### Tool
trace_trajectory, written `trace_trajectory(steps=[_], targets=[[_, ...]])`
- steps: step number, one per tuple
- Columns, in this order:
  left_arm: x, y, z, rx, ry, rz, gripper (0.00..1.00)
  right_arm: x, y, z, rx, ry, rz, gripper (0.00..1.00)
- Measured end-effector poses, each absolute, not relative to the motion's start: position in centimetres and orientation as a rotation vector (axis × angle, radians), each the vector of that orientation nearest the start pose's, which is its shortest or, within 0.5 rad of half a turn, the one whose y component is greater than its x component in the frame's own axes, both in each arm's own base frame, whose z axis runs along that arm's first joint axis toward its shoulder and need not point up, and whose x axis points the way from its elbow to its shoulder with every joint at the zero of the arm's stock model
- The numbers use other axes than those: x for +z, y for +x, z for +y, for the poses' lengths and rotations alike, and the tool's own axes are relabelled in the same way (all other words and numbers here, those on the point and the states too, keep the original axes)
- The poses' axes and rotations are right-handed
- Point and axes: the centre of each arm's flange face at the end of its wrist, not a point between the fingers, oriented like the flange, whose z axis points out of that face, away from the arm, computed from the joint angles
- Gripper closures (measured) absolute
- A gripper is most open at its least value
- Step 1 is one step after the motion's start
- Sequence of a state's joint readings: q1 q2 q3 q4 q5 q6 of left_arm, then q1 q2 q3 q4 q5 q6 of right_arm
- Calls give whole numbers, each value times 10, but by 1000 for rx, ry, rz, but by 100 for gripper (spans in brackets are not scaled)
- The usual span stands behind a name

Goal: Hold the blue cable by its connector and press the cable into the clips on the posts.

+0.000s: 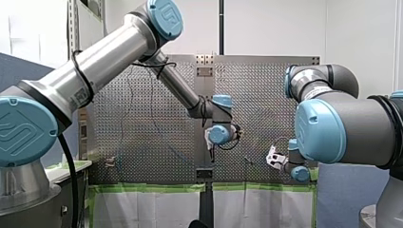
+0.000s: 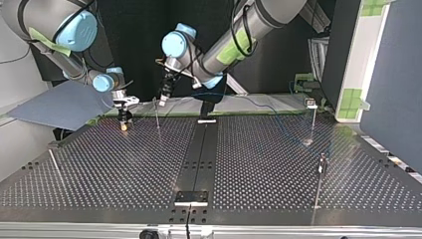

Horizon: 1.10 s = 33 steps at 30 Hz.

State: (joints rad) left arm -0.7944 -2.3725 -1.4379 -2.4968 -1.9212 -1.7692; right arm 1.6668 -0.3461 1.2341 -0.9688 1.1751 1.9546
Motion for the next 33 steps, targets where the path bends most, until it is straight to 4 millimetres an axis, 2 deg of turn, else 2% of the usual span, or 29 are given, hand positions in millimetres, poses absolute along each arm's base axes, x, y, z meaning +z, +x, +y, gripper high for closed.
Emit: trace_trajectory(steps=[19,33], targets=[[162,381,-532,-484,215,1604,0,-89,248,-726,1861,1397,-1206,100],[190,349,-500,-485,215,1605,0,-89,250,-725,1863,1399,-1203,100]])
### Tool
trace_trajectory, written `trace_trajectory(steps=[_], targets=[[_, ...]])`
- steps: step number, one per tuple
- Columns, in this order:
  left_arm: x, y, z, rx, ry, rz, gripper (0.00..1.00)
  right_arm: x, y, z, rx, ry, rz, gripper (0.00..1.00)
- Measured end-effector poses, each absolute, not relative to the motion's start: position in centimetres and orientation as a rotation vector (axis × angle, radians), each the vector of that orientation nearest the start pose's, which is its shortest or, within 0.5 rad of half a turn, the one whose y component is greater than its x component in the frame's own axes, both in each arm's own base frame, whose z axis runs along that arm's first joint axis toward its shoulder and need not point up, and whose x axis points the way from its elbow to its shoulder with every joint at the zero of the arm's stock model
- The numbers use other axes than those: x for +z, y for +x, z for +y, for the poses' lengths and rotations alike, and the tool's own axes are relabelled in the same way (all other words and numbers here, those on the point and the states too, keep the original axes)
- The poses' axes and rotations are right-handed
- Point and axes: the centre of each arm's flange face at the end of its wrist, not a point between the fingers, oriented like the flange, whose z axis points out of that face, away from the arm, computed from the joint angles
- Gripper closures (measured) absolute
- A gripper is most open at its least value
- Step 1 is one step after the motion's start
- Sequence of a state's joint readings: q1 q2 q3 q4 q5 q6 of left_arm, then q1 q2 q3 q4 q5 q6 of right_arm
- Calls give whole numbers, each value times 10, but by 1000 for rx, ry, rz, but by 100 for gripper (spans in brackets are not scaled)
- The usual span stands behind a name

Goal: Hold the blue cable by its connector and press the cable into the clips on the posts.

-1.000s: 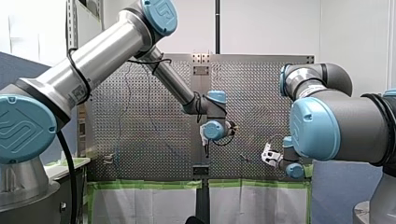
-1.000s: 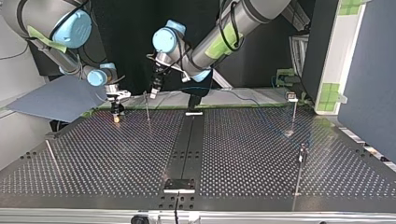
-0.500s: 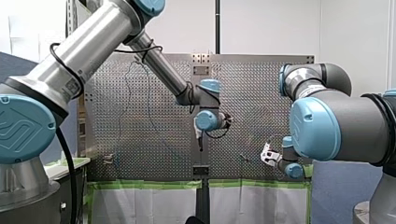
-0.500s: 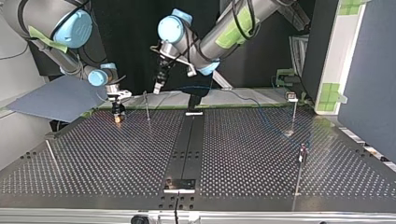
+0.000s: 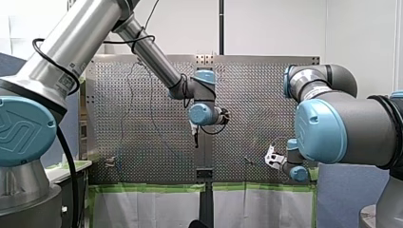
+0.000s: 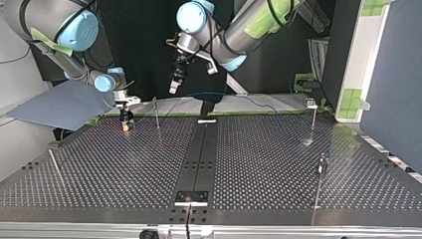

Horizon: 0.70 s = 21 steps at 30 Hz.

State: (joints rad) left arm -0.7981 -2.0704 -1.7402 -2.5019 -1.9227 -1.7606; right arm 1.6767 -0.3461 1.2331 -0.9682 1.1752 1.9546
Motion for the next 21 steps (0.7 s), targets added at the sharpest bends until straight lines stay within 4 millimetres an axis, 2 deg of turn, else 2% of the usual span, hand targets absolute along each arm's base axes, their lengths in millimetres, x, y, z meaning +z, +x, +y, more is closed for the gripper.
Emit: trace_trajectory(steps=[21], targets=[[222,299,-445,-482,211,1606,0,-86,256,-722,1831,1443,-1177,100]])
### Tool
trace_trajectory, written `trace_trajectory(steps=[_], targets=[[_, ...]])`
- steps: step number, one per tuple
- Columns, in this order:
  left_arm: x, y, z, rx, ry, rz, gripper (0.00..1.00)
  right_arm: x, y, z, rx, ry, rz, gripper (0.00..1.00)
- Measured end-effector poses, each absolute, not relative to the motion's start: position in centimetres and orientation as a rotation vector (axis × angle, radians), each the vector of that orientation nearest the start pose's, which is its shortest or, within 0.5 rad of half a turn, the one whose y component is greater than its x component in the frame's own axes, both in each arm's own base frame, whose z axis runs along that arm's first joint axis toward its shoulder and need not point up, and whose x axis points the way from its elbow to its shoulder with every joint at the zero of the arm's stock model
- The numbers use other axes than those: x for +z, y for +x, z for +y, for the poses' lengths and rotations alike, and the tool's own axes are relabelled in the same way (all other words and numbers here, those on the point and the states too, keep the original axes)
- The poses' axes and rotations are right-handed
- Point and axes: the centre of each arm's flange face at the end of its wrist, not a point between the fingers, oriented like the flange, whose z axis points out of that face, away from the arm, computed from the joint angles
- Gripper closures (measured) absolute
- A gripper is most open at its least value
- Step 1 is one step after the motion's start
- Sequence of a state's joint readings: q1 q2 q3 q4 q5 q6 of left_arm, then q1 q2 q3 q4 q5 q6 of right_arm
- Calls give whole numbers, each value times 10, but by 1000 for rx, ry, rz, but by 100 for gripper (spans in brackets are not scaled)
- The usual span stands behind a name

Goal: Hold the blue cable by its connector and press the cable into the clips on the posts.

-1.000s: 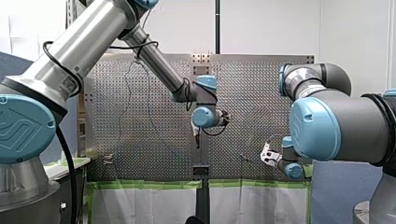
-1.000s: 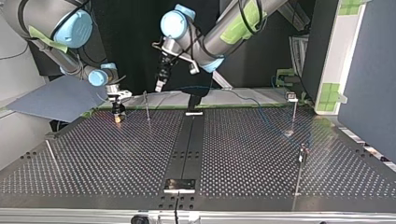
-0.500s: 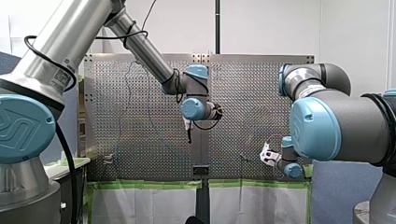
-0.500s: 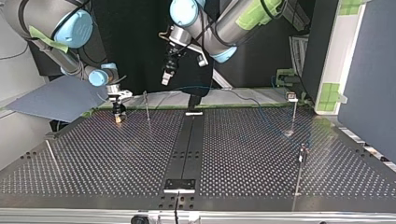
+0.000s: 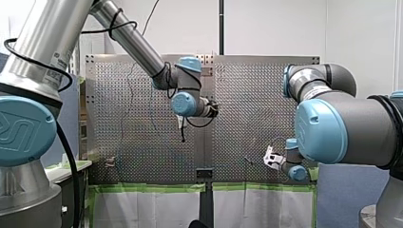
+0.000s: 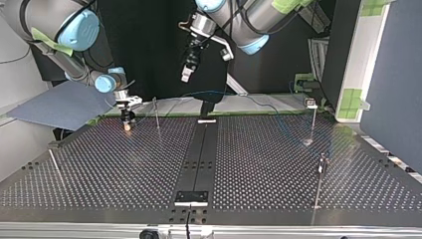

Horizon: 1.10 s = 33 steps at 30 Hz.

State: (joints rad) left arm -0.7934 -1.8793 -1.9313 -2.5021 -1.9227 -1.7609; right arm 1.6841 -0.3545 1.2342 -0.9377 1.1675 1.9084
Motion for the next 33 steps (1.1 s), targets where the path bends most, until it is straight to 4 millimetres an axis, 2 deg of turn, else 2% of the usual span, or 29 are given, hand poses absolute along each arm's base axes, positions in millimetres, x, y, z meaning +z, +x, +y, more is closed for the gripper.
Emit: trace_trajectory(steps=[15,25,28,33], targets=[[237,260,-405,-484,204,1599,0,-39,250,-709,1787,1452,-1142,100],[249,244,-381,-579,134,1533,0,-7,247,-692,1743,1420,-1151,100],[244,242,-374,-584,120,1529,0,2,248,-685,1733,1410,-1164,100],[220,238,-367,-560,131,1554,0,15,250,-671,1716,1411,-1201,100]])
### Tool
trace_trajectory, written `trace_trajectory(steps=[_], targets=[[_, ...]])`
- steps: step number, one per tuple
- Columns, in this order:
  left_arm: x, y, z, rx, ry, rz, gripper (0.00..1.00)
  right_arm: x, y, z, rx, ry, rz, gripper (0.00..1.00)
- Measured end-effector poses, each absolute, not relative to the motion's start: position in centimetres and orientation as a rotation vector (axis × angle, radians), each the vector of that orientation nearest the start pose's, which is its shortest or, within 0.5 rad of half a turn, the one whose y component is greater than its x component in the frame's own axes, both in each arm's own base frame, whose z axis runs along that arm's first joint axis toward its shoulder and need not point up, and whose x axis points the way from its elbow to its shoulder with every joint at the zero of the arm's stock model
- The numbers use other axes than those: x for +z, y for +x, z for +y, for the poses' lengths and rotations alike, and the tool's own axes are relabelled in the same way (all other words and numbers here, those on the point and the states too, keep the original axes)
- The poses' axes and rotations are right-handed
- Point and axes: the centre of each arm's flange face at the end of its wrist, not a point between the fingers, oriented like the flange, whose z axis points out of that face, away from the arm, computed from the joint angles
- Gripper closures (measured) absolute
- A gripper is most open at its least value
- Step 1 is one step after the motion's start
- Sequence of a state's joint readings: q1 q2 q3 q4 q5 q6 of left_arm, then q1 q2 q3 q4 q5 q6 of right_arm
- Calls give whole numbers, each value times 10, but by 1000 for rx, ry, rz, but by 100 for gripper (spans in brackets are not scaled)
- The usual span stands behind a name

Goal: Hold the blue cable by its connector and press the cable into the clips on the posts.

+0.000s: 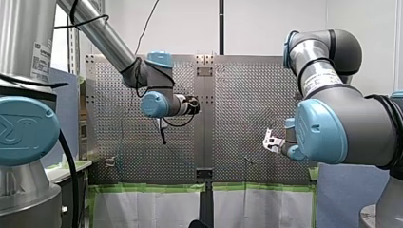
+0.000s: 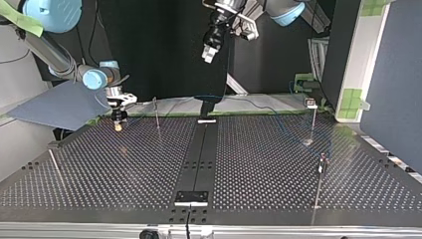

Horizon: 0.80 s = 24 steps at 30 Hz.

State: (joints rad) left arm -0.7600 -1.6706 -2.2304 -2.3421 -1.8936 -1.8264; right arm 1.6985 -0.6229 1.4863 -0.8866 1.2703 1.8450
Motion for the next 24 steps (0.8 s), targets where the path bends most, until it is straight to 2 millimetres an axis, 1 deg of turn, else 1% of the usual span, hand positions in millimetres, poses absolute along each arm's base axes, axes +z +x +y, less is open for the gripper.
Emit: trace_trajectory(steps=[5,11,16,19,21,24], targets=[[189,231,-359,-528,159,1592,0,29,253,-656,1703,1431,-1248,100],[154,217,-349,-506,197,1638,0,58,256,-651,1704,1439,-1264,100],[127,205,-341,-515,227,1679,0,73,257,-639,1701,1440,-1303,100],[113,198,-335,-519,241,1704,0,86,261,-635,1715,1438,-1293,100],[107,195,-333,-520,245,1713,0,94,263,-634,1722,1435,-1282,100],[103,193,-331,-520,249,1720,0,98,264,-633,1726,1433,-1276,100]])
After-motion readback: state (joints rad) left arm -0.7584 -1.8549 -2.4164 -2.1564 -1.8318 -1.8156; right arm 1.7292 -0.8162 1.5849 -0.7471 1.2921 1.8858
